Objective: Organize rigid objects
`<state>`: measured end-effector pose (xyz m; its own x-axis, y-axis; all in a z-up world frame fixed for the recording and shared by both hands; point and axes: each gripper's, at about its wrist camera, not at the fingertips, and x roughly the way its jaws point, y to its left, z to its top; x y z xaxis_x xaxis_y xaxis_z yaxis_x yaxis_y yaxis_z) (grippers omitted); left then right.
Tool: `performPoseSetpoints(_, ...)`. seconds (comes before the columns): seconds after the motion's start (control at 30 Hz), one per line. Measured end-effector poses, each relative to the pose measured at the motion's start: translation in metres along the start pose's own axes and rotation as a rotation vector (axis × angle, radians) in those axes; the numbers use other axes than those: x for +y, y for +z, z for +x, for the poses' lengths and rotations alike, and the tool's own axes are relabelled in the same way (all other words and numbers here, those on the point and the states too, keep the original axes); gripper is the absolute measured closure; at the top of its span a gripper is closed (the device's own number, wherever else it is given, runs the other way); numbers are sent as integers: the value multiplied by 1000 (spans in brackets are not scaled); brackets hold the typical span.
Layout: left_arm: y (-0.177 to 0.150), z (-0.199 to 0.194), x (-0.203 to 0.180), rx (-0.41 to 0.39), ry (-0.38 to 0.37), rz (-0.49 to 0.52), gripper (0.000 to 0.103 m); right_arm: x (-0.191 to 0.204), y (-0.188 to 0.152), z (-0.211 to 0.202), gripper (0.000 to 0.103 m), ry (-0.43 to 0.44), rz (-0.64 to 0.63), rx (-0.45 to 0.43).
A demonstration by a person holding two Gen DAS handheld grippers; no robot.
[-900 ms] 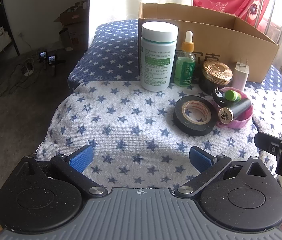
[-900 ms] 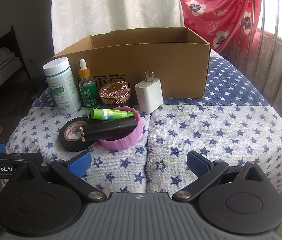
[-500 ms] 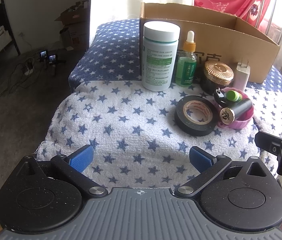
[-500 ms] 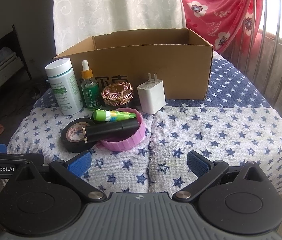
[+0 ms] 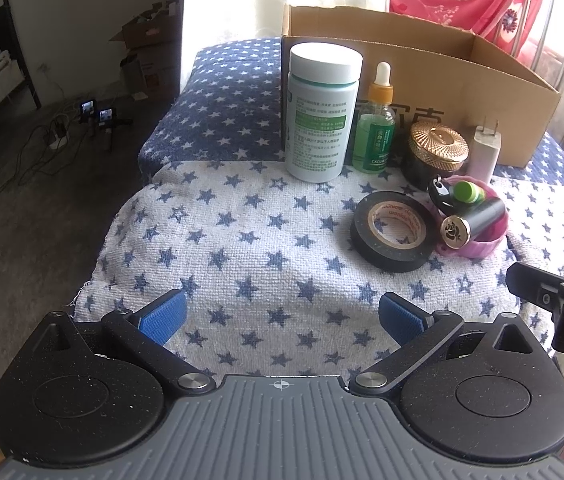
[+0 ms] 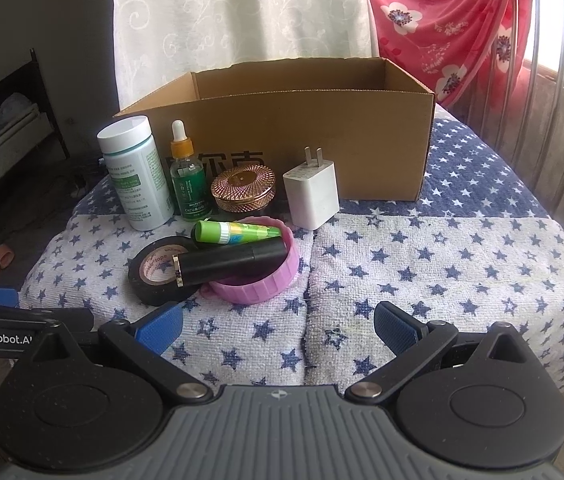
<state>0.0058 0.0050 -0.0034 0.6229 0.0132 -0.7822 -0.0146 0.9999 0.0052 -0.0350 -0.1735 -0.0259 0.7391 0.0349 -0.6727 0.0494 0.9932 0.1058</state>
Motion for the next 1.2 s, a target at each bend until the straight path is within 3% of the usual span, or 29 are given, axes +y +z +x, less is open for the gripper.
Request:
performPoseSetpoints(0.57,0,0,0,-4,-11,-5,0,-1,1,3,0,14,10,3)
performPoseSetpoints(0.8,1,-9,-1,-111,-63,14,0,-14,9,1,0,34,51,-31)
performPoseSetpoints(0.9,3,-14,-3,-178,-123,40,0,-28,18,-5,0,96,103,-61)
performPoseSetpoints(1.07,9,-12,-18,-211,-249,128,7,-55,33,1,3,309,257,-20)
performPoseSetpoints(1.2,15,-4,-35,-207,-325,197,17,-63,37,20,18,438,366,74)
